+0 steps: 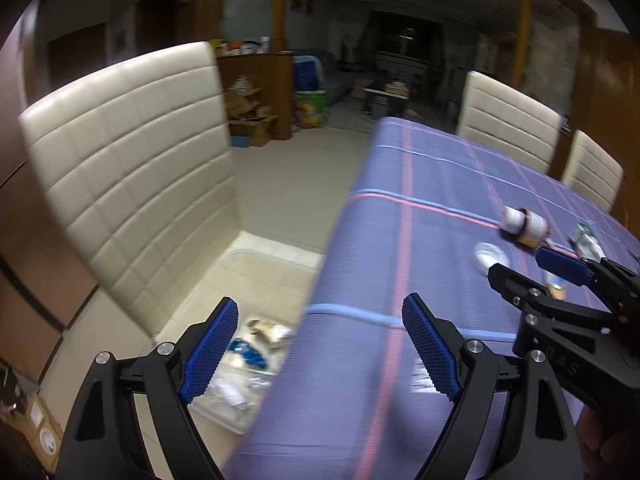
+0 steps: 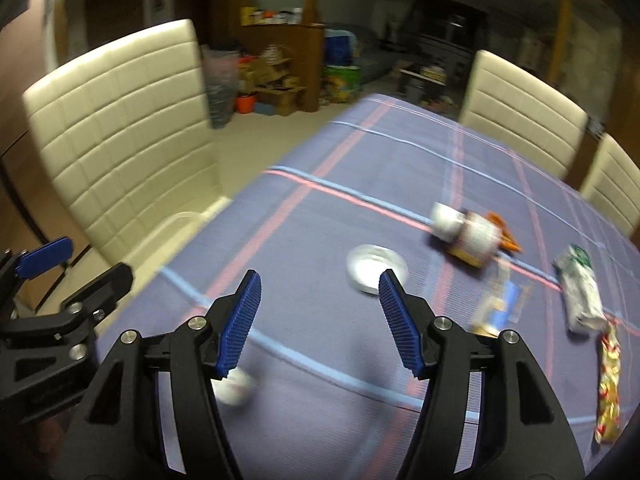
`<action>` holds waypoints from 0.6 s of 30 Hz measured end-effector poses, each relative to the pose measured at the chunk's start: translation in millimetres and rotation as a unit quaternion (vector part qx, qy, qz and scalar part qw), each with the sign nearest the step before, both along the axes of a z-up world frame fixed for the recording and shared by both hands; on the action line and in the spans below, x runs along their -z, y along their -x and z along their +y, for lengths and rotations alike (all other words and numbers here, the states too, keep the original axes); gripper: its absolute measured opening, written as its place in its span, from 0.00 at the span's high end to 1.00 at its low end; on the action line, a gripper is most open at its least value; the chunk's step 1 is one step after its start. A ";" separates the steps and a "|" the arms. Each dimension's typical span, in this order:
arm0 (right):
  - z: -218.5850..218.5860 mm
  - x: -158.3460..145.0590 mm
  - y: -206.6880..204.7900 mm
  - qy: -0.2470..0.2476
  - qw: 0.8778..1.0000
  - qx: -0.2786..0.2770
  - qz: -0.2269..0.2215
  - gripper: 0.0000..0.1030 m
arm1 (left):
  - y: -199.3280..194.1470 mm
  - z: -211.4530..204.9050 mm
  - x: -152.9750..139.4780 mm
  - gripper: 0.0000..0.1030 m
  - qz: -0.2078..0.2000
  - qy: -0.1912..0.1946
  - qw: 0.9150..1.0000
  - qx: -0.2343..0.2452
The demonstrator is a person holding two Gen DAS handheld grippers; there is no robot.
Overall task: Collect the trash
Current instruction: 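Grasp the white bottle cap with the left tool while the right tool grasps the torn blue packaging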
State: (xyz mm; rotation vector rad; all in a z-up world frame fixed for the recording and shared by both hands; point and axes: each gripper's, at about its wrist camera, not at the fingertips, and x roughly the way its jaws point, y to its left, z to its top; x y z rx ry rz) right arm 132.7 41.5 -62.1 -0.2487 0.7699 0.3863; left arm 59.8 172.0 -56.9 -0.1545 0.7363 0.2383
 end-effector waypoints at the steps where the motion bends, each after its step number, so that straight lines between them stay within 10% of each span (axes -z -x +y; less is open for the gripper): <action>1: -10.1 0.6 -3.1 -0.001 1.000 0.013 0.001 0.36 | -3.9 -8.2 -0.4 0.20 0.000 -0.001 1.000 0.009; 18: -124.3 30.2 -72.1 -0.025 0.987 0.146 0.055 0.25 | -105.0 -110.2 21.4 0.20 0.063 -0.020 0.990 0.125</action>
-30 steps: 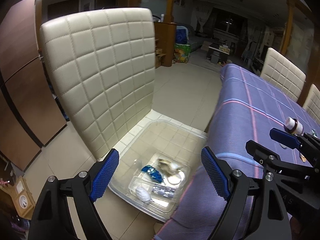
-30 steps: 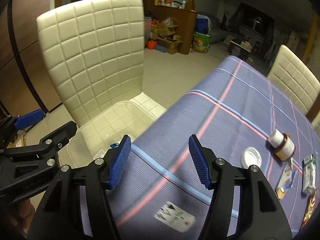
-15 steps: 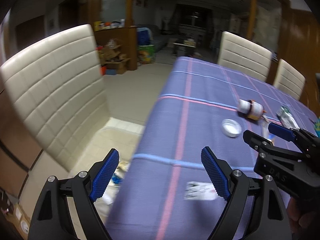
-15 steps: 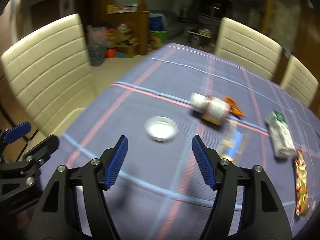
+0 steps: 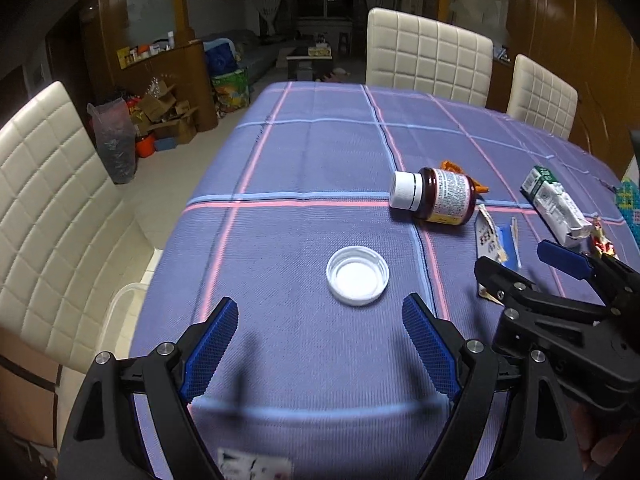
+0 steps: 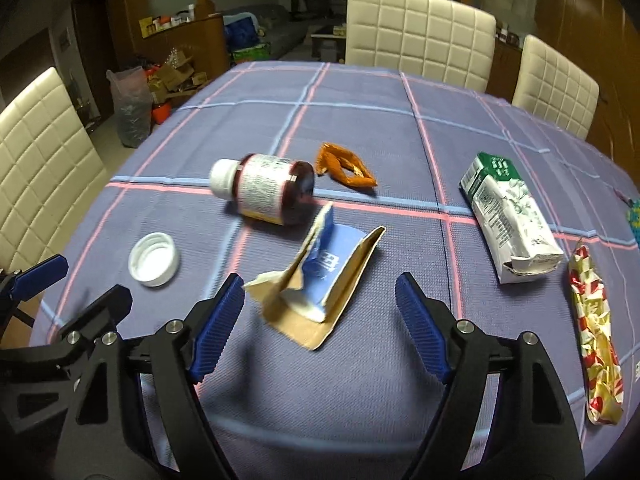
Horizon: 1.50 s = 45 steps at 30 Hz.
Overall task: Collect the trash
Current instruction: 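Grasp the white bottle cap with the left tool while the right tool grasps the torn blue packaging, then carry the cap with the left tool while the right tool carries the packaging to the bin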
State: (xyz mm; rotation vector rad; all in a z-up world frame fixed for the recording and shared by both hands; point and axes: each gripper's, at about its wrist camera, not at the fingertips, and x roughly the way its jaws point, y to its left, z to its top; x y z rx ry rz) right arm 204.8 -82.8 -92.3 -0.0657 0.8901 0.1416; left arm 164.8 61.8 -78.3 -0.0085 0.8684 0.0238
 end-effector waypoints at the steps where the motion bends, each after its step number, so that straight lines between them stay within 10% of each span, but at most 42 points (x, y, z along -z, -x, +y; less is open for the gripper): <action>1: -2.0 2.9 -4.1 -0.001 1.000 0.001 0.005 0.25 | -5.7 -1.3 2.7 0.20 0.004 -0.001 1.000 0.001; 15: -11.3 13.9 -14.8 -0.005 1.000 0.005 0.015 0.62 | -34.0 -9.0 22.9 0.20 0.033 -0.008 0.999 0.010; 18: -13.7 14.1 -16.0 -0.007 1.000 0.005 0.016 0.63 | -31.8 -8.3 22.0 0.23 0.030 -0.008 1.000 0.005; 22: -11.5 12.3 -10.3 -0.008 1.000 -0.003 0.018 0.63 | -25.9 -10.0 18.0 0.62 0.027 -0.012 1.000 0.011; 45: -50.4 -27.8 106.1 -0.010 0.999 -0.009 -0.044 0.65 | 80.8 -52.8 -43.9 0.62 -0.050 -0.025 0.997 0.045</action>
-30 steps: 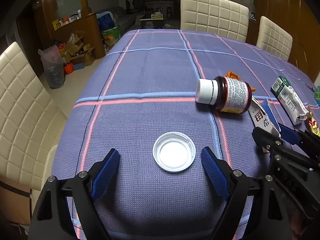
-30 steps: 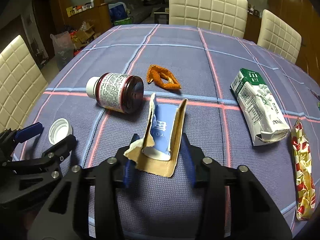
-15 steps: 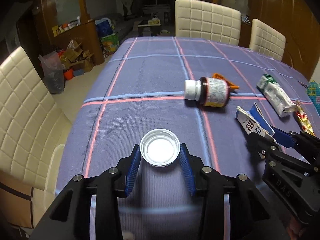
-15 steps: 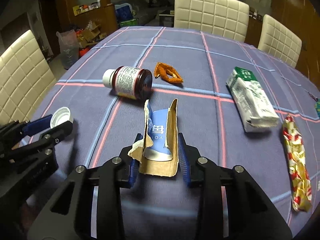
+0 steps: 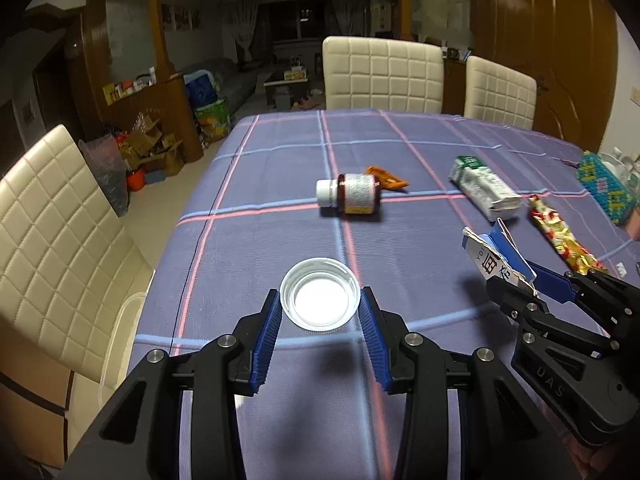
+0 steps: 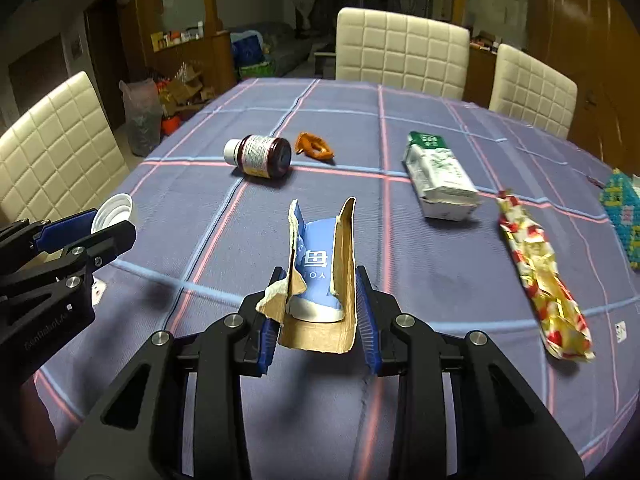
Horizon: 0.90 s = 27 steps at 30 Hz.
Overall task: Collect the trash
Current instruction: 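Carry the cap with the left tool while the right tool carries the packaging to the bin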
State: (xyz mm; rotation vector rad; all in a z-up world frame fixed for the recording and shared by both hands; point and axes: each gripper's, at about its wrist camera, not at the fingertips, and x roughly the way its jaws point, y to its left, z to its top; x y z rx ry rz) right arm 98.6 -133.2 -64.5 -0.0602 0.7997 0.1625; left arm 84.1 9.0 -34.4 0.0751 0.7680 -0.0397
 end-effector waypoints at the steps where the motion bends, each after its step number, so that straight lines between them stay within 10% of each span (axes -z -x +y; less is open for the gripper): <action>1: -3.0 -2.5 3.6 -0.001 1.000 0.000 -0.004 0.65 | 5.4 -3.2 -2.6 0.62 -0.005 -0.002 1.000 0.002; 27: -1.7 -34.5 50.1 -0.002 0.998 -0.026 -0.049 0.65 | 57.0 5.5 -31.1 0.62 -0.043 0.011 0.999 -0.019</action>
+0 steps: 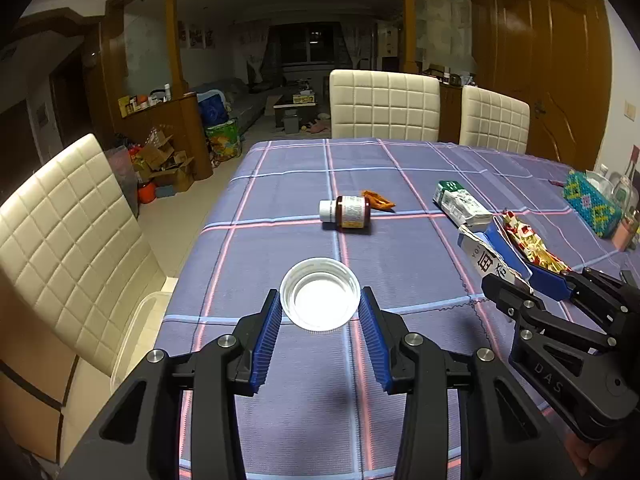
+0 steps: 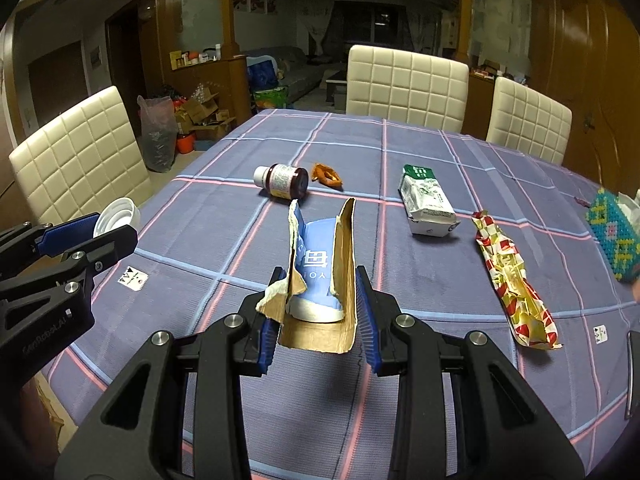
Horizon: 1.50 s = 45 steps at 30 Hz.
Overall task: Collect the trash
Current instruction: 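Carry the cap with the left tool while the right tool carries the packaging to the bin, then open the left tool over the bin while the right tool drops the packaging in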
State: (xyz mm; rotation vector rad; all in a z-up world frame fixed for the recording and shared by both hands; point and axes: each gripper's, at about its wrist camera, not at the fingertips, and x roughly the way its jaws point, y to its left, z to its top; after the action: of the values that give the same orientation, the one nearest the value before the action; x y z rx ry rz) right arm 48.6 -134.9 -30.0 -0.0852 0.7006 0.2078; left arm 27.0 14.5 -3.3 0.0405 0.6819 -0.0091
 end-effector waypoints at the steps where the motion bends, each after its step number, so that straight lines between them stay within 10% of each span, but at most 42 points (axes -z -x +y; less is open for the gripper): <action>1: 2.5 -0.1 0.5 0.002 1.000 -0.001 -0.001 0.65 | 0.5 1.8 0.1 0.62 0.000 0.001 1.000 -0.002; 23: 93.6 16.2 -18.8 0.051 0.996 -0.069 0.024 0.65 | -3.0 92.3 26.1 0.62 0.013 0.036 0.996 -0.083; 45: 246.2 35.5 -64.7 0.081 0.974 -0.205 0.048 0.65 | -21.3 228.7 65.1 0.62 0.054 0.056 0.971 -0.227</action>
State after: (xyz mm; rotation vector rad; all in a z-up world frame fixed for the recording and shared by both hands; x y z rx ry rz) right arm 113.3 111.3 -65.6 -0.3788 0.7906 0.5531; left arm 48.3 243.2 -68.4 -0.2270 0.7857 0.3923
